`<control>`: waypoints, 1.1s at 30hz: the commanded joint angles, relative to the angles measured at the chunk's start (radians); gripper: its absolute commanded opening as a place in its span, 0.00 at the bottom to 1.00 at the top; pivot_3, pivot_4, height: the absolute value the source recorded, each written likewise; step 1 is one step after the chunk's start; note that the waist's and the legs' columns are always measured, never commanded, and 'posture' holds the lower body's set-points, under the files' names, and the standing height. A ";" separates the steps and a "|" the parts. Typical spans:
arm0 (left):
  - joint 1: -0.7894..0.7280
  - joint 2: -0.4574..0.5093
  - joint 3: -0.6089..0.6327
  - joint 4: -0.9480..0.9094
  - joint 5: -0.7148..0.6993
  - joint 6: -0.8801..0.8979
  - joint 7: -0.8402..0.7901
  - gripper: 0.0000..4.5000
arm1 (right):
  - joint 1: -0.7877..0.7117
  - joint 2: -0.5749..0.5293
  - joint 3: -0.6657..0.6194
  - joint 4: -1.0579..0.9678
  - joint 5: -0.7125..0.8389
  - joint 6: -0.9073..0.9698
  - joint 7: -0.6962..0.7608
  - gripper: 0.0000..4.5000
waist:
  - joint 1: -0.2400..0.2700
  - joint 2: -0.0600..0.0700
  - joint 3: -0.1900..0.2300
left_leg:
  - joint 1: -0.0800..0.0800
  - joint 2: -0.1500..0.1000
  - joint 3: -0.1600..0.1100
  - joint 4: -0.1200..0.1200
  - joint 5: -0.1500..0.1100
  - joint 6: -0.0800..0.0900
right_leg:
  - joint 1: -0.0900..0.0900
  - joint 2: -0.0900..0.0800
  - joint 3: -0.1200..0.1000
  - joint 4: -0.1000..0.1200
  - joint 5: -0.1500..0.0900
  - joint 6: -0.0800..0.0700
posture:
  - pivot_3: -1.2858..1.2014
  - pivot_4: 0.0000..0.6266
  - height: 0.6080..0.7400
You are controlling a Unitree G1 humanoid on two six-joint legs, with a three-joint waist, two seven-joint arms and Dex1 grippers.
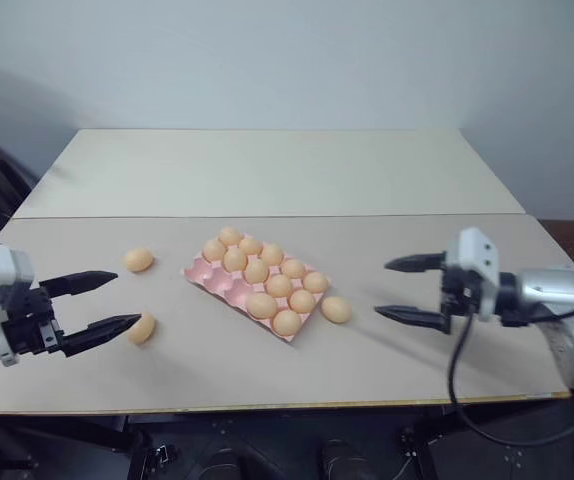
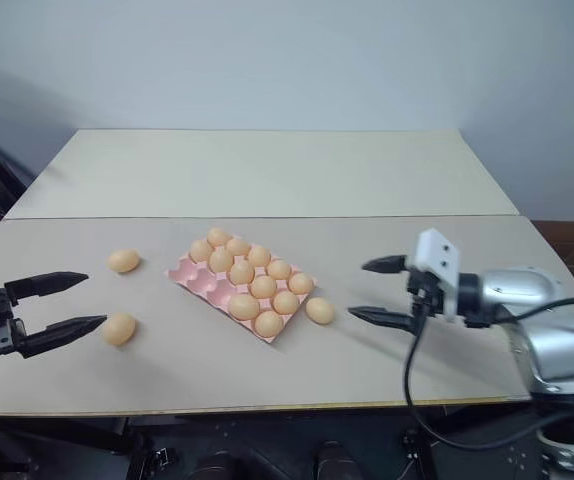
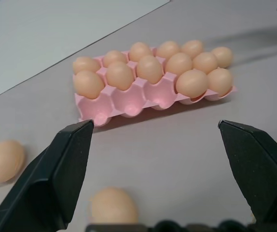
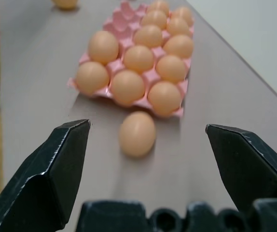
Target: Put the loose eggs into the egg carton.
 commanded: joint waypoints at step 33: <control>0.015 -0.029 0.014 -0.080 -0.022 -0.005 0.045 1.00 | -0.165 0.275 0.342 0.202 -0.280 -0.062 -0.257 0.99 | 0.000 0.000 0.000 | 0.000 0.000 0.001 0.000 0.000 0.000 | -0.001 0.000 0.001 0.001 0.000 0.000 | 0.52 0.24 1.00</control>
